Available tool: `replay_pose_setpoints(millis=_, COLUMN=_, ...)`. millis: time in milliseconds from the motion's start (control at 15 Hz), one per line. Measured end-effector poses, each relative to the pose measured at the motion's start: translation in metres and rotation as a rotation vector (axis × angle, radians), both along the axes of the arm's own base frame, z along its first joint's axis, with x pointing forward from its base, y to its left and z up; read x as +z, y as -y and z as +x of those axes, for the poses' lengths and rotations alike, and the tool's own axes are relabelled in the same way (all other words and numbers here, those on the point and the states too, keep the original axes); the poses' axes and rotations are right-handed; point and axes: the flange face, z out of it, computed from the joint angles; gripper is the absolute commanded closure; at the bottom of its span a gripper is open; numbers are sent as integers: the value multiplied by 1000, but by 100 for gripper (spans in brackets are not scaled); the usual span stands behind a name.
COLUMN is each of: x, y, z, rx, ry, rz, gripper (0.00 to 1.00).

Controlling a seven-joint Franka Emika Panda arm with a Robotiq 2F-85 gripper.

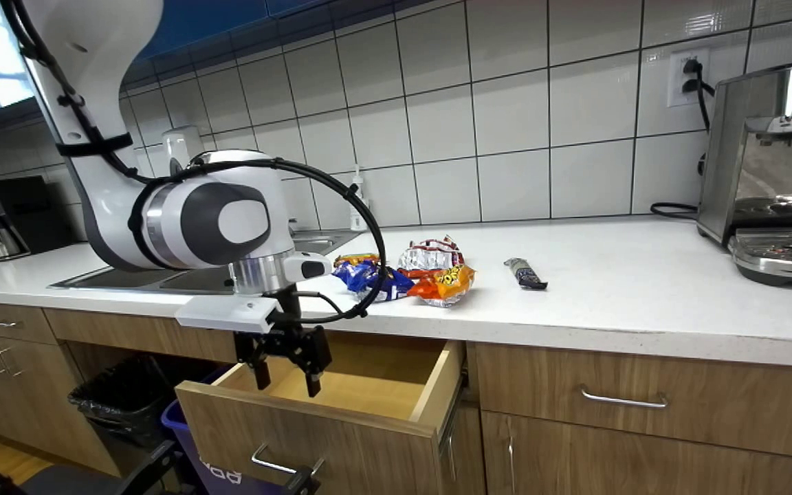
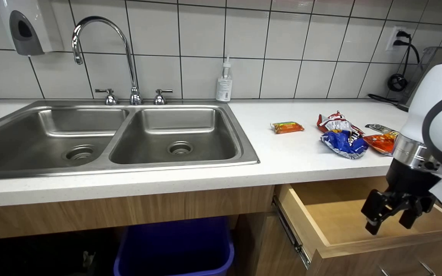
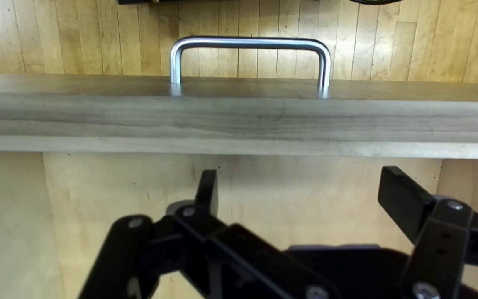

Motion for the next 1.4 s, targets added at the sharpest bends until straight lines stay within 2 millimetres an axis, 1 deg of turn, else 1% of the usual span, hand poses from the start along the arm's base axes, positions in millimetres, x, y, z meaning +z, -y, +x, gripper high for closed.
replay_pose_setpoints(millis=267, x=16, y=-5, z=8, rx=13, ry=42, rz=-1, gripper=0)
replay_pose_setpoints(millis=667, x=45, y=-11, z=19, rx=28, ry=118, rz=-2, gripper=0)
replay_pose_setpoints(millis=1133, x=80, y=-12, z=30, rx=32, ry=207, rz=-4, gripper=0)
replay_pose_setpoints(millis=1400, x=97, y=-13, z=34, rx=33, ry=248, rz=-4, gripper=0)
